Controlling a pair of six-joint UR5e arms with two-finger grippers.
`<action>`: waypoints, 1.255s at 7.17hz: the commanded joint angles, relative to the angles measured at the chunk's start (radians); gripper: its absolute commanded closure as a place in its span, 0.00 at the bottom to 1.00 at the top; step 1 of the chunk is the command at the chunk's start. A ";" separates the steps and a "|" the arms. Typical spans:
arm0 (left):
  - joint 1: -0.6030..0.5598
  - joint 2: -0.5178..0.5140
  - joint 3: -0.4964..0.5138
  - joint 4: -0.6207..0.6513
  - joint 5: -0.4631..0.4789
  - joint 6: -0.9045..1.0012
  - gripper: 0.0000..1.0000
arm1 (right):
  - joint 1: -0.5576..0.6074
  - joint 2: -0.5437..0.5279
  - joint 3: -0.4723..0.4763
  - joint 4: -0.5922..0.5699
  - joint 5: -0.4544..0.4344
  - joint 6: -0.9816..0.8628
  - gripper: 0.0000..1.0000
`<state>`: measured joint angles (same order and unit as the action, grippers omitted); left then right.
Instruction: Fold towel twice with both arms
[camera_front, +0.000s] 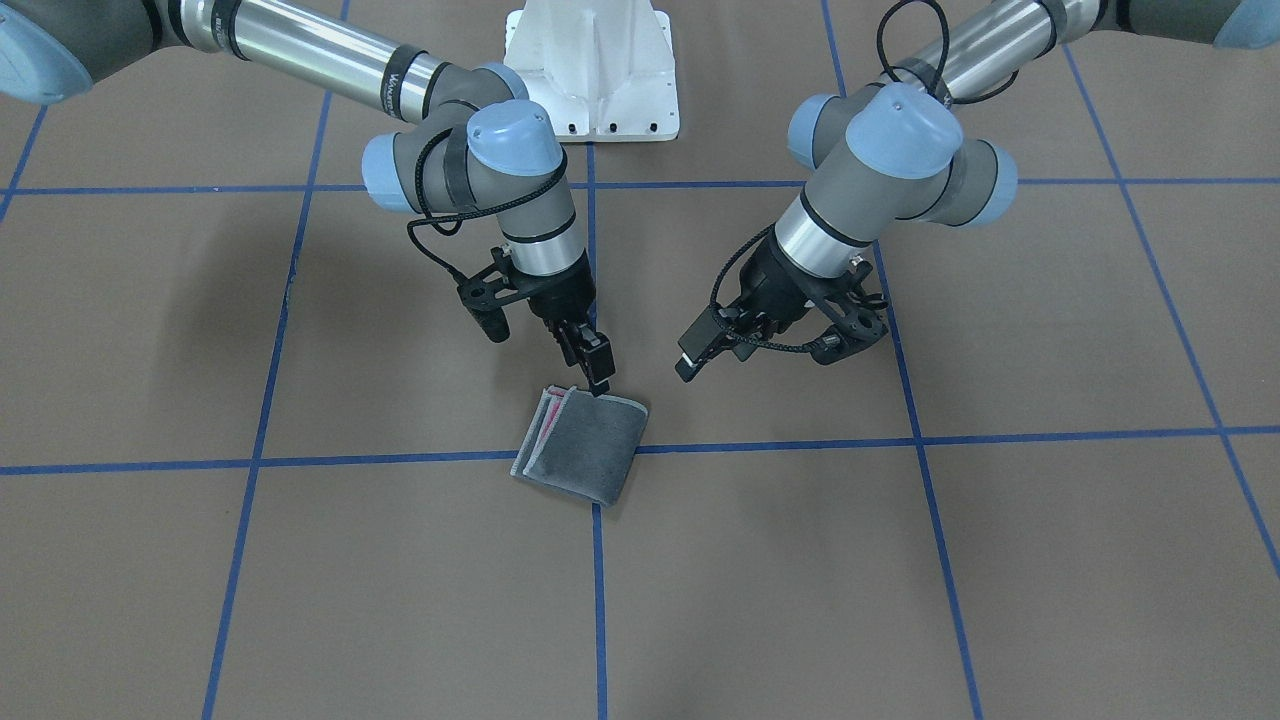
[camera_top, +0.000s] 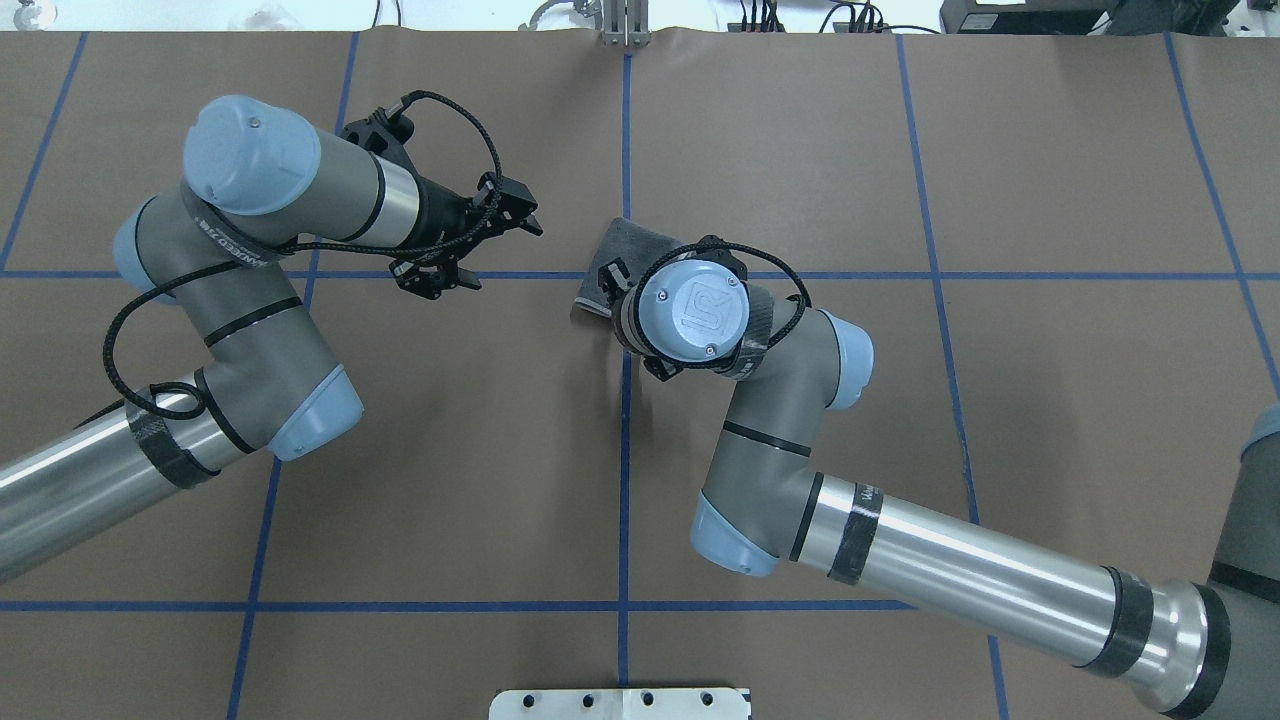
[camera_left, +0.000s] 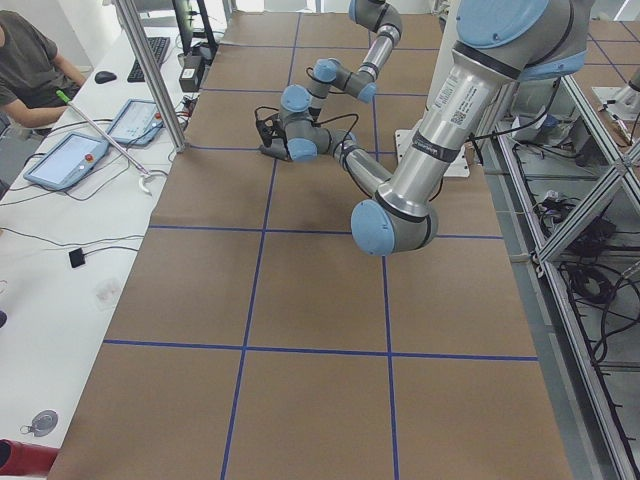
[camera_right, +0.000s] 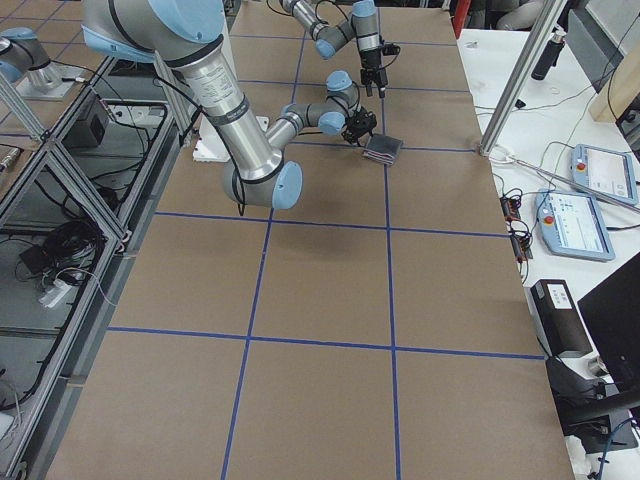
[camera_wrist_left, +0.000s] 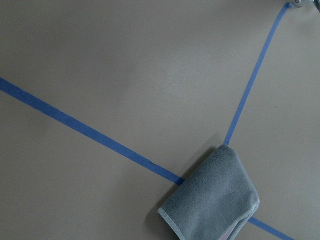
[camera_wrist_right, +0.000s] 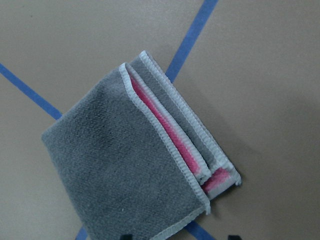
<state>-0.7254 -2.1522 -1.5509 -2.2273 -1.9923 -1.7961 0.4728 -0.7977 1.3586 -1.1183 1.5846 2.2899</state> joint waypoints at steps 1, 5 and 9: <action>0.001 0.000 0.000 0.000 0.001 0.000 0.00 | 0.001 0.000 -0.004 -0.014 0.000 -0.003 0.45; 0.003 -0.002 0.000 0.000 0.003 -0.005 0.00 | 0.003 0.002 -0.004 -0.054 -0.002 0.014 0.45; 0.003 -0.002 0.002 0.000 0.003 -0.005 0.00 | 0.007 0.002 -0.004 -0.075 -0.002 0.014 0.48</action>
<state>-0.7225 -2.1537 -1.5500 -2.2274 -1.9896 -1.8007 0.4783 -0.7965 1.3545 -1.1871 1.5831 2.3039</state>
